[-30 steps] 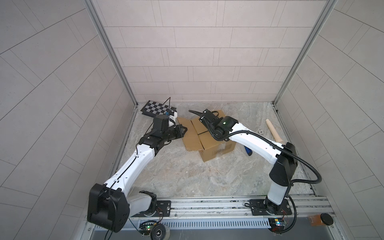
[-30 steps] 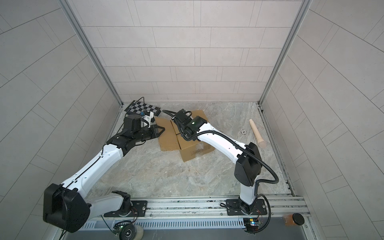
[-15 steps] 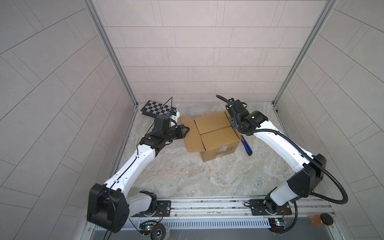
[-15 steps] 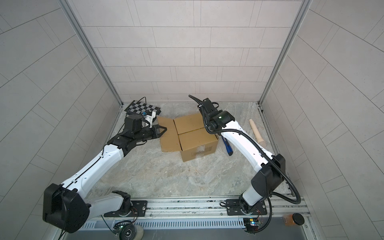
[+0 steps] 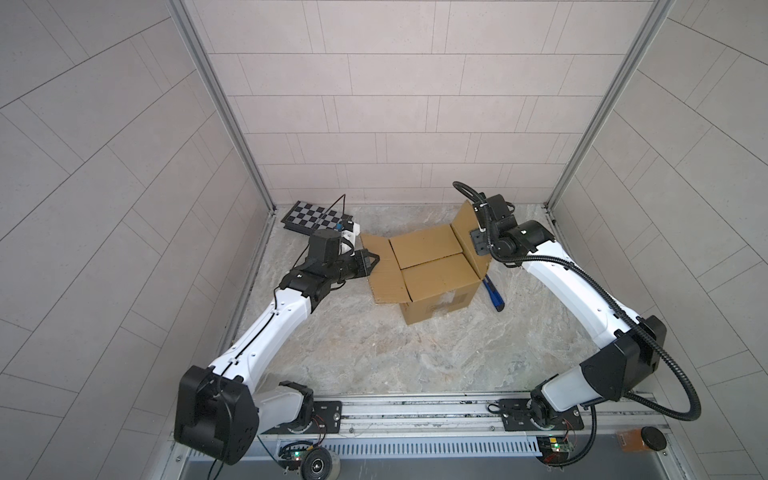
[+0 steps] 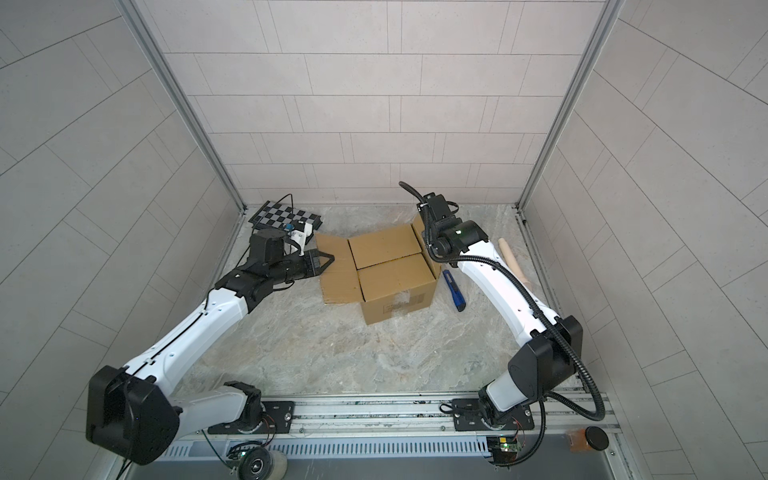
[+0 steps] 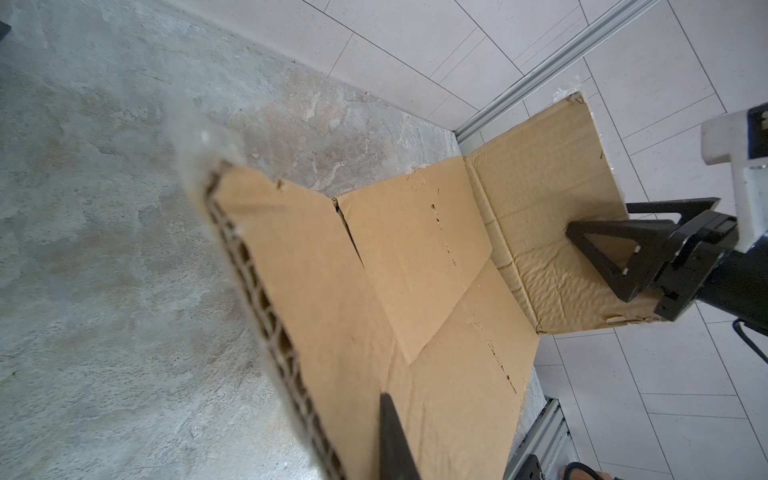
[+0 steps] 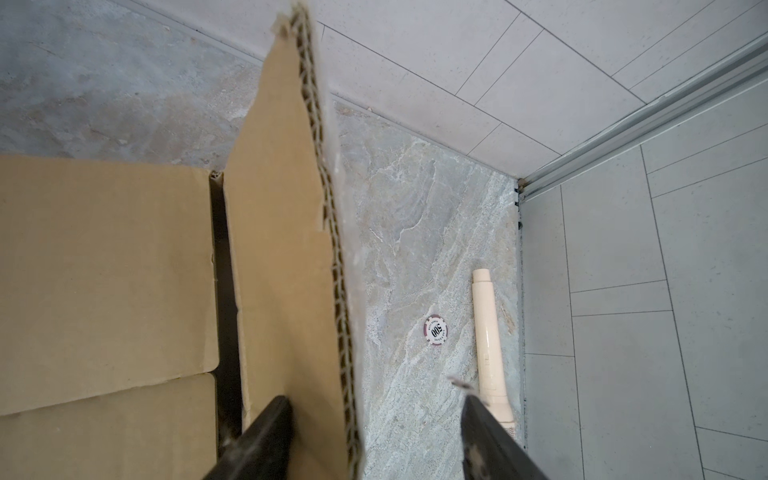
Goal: Unpack the express box
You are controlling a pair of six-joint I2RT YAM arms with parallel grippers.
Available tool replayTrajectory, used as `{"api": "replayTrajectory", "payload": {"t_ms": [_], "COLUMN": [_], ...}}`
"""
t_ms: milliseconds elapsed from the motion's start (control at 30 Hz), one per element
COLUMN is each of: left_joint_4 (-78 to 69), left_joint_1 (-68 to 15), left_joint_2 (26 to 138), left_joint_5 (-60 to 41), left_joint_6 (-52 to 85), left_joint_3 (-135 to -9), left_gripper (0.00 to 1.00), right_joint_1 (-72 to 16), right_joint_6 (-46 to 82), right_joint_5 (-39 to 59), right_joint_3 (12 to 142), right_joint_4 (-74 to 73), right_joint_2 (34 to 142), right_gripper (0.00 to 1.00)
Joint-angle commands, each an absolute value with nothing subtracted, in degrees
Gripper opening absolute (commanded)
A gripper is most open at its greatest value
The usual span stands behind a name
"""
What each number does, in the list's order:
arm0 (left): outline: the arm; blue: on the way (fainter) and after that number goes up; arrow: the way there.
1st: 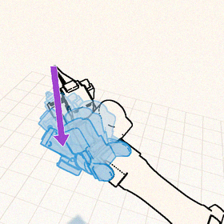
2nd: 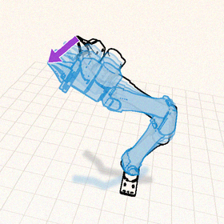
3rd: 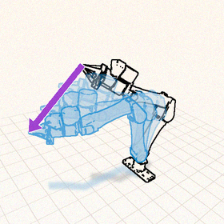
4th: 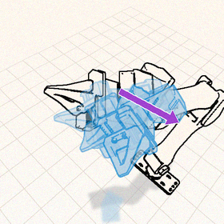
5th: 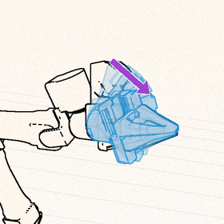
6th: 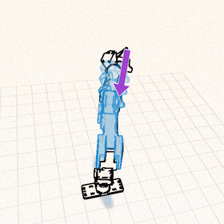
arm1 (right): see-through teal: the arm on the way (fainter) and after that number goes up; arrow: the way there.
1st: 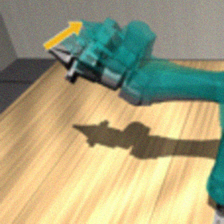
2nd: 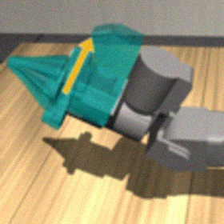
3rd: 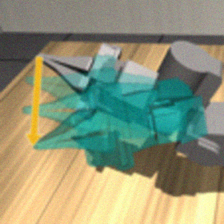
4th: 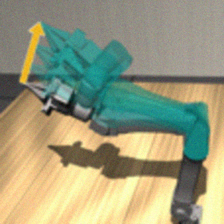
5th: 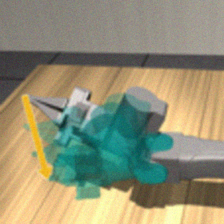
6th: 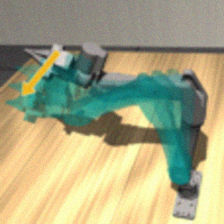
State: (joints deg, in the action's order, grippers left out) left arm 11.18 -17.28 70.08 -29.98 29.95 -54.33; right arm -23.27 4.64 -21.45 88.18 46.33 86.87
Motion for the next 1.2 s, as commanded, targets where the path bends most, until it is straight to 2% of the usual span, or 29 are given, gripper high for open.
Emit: {"api": "replayTrajectory", "payload": {"t_ms": [0,367,633,833,1067,1167], "left_joint_4": [17.14,16.87,15.81,15.71,14.88,14.59], "left_joint_1": [-16.69,-16.7,-16.7,-16.7,-16.74,-16.7], "left_joint_2": [70.44,70.66,70.88,70.81,71.32,71.37], "left_joint_5": [-28.77,-29.27,-30.11,-30.41,-31.08,-31.29], "left_joint_6": [26.63,26.48,27.15,27.26,27.8,28.04], "left_joint_3": [-54.15,-54.13,-53.88,-53.88,-53.7,-53.7], "left_gripper": [0.0,0.0,0.0,0.0,0.0,0.0], "right_joint_1": [-20.06,-19.6,-21.11,-25.14,-30.32,-30.58], "right_joint_6": [2.83,2.22,2.81,2.5,-2.15,-2.34], "right_joint_5": [-28.08,-26.64,-23.62,-35.34,-50.29,-52.27], "right_joint_3": [88.86,91.22,90.01,89.32,88.94,89.0], "right_joint_4": [53.66,59.92,58.33,56.75,53.54,53.32], "right_joint_2": [85.92,82.01,81.52,83.73,87.46,89.35], "right_gripper": [0.67,0.71,0.67,0.63,0.63,0.64]}}
